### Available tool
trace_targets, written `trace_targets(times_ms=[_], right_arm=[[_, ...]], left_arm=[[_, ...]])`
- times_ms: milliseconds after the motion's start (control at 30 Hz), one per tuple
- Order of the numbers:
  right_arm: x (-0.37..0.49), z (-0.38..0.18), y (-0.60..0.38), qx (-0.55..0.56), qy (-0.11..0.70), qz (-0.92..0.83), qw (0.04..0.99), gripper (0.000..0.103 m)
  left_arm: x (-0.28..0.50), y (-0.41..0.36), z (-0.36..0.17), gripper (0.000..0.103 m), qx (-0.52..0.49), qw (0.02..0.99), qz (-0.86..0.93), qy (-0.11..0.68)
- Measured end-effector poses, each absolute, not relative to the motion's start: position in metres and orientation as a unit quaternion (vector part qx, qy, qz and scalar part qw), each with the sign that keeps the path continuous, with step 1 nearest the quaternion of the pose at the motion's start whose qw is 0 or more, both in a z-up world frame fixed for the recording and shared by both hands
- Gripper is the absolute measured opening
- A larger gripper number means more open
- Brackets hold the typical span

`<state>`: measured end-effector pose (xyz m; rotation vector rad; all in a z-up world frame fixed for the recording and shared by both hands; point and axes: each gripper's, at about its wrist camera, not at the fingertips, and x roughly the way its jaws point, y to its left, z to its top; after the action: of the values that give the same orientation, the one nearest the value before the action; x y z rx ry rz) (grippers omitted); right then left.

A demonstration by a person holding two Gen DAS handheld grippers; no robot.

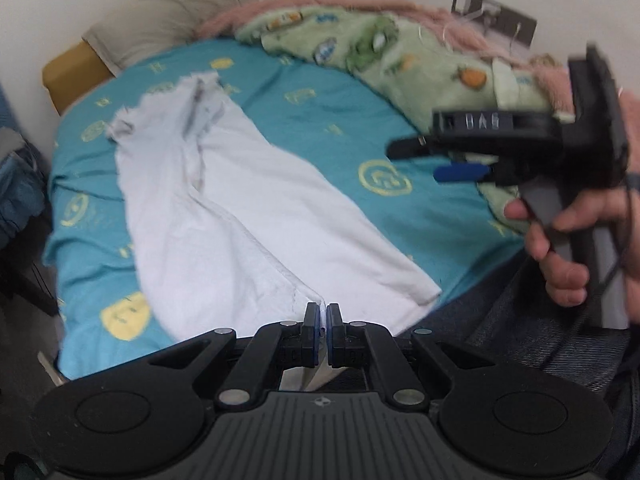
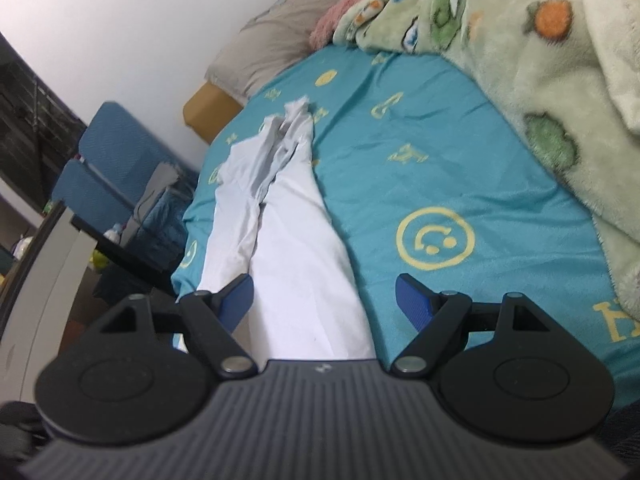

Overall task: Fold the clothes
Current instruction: 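Move both grippers to the hem of the long folded shirt, then grasp the shirt hem with the right gripper while the left gripper grasps it too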

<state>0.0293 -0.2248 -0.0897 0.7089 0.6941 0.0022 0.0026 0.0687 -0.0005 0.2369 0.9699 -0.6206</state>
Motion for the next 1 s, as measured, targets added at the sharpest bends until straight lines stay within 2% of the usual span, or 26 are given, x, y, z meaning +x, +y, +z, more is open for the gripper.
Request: trace_targets(times_ms=[133,167,200,233,333,367,433,600,767,833,900,1000], right_arm=[[0.030,-0.094,-0.223,0.345,0.344,0.029,0.873,0.080],[0.030,-0.094,-0.224,0.349,0.342,0.036,0.872,0.080],[0.030,-0.095,-0.224,0.352,0.341,0.039,0.871,0.080],[0.031,-0.095,-0.224,0.355,0.341,0.043,0.869,0.080],[0.034,-0.099,-0.223,0.359,0.355,0.042,0.862,0.080],[0.036,-0.101,-0.222,0.360,0.360,0.043,0.860,0.080],[0.039,-0.107,-0.222,0.368,0.377,0.053,0.848,0.081],[0.045,-0.133,-0.229,0.438,0.425,0.078,0.788,0.081],[0.043,-0.148,-0.237,0.472,0.442,0.048,0.761,0.081],[0.042,-0.157,-0.243,0.499,0.449,0.044,0.740,0.081],[0.042,-0.161,-0.246,0.501,0.456,0.030,0.735,0.081],[0.044,-0.164,-0.245,0.494,0.467,0.031,0.733,0.079]], left_arm=[[0.011,0.067,-0.029,0.009,0.062,0.820,-0.282,0.494],[0.013,0.067,-0.036,0.018,0.049,0.817,-0.279,0.503],[0.015,0.067,-0.043,0.036,0.037,0.813,-0.276,0.512],[0.017,0.066,-0.050,0.042,0.024,0.809,-0.272,0.520],[0.033,0.094,-0.054,0.051,-0.064,0.814,-0.240,0.525],[0.039,0.108,-0.057,0.057,-0.094,0.818,-0.216,0.525],[0.051,0.133,-0.064,0.059,-0.150,0.822,-0.164,0.525],[0.073,0.167,-0.091,0.056,-0.203,0.811,-0.051,0.546],[0.081,0.171,-0.098,0.060,-0.198,0.805,-0.020,0.558],[0.081,0.168,-0.099,0.065,-0.190,0.804,-0.022,0.563],[0.080,0.166,-0.101,0.079,-0.185,0.803,-0.021,0.566],[0.080,0.167,-0.108,0.079,-0.190,0.797,-0.007,0.573]])
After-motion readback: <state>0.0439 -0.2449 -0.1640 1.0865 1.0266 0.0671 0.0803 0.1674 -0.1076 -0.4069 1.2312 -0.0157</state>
